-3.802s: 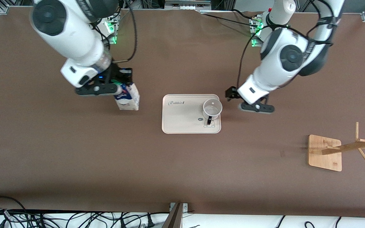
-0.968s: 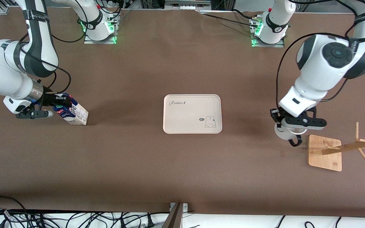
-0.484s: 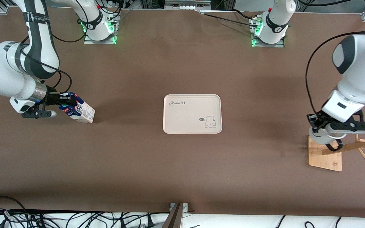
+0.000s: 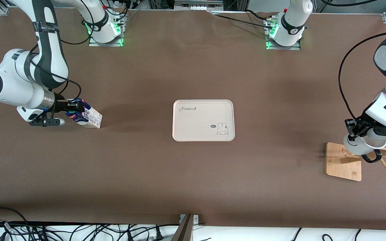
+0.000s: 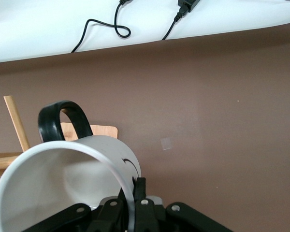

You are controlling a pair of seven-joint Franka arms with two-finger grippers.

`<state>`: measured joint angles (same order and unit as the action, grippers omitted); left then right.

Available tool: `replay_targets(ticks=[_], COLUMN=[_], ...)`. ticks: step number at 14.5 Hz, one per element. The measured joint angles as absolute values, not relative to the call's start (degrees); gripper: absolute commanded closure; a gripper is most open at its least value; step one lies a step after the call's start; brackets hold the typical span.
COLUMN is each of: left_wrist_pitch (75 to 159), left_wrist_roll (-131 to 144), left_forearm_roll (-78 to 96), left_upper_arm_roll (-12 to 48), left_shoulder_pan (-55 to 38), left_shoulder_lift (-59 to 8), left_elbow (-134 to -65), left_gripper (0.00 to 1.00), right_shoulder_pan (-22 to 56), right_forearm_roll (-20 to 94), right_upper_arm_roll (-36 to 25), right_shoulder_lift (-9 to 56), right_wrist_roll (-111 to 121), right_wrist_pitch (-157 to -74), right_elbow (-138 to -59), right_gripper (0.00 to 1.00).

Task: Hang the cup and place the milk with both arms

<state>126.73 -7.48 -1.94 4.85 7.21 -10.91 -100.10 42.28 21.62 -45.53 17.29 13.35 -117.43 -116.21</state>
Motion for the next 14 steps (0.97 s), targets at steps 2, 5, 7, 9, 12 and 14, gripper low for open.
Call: replay_targets(ticks=[2,5,7,9,12,14], left_wrist_pitch=[126.49,125.04,124.89,124.89,124.9,124.89], left_wrist_roll=[-9.21,-11.85,-12.38,-12.65,-12.8,-13.52], left_forearm_roll=[-1.88,-1.44,-1.44,-1.44,-1.44,-1.44], left_upper_arm_roll=[4.39,3.05,2.72,2.63,2.5,2.33], left_shoulder_pan=[7.25,7.45,7.63,7.66,7.74,8.34], left_shoulder_lift=[-10.89,-10.89,-10.92,-10.96,-10.96,-11.02], left_elbow=[-100.09,-100.24,-100.45,-100.55,-100.59,-100.72], left_gripper=[1.0,1.0,1.0,1.0,1.0,1.0], right_shoulder_pan=[42.28,42.27,42.24,42.11,42.19,43.15], right_forearm_roll=[22.24,22.24,22.24,20.95,12.97,7.23], right_upper_arm_roll=[-45.56,-46.27,-48.19,-50.35,-51.09,-50.45], right_shoulder_lift=[17.27,16.77,16.09,15.16,13.91,14.78], right_wrist_roll=[13.35,13.43,13.44,13.44,13.44,13.43], right_wrist_pitch=[-116.78,-111.81,-103.06,-93.57,-88.34,-88.27], right_elbow=[-115.98,-112.25,-105.02,-94.38,-81.55,-78.16], right_gripper=[0.0,0.0,0.0,0.0,0.0,0.0])
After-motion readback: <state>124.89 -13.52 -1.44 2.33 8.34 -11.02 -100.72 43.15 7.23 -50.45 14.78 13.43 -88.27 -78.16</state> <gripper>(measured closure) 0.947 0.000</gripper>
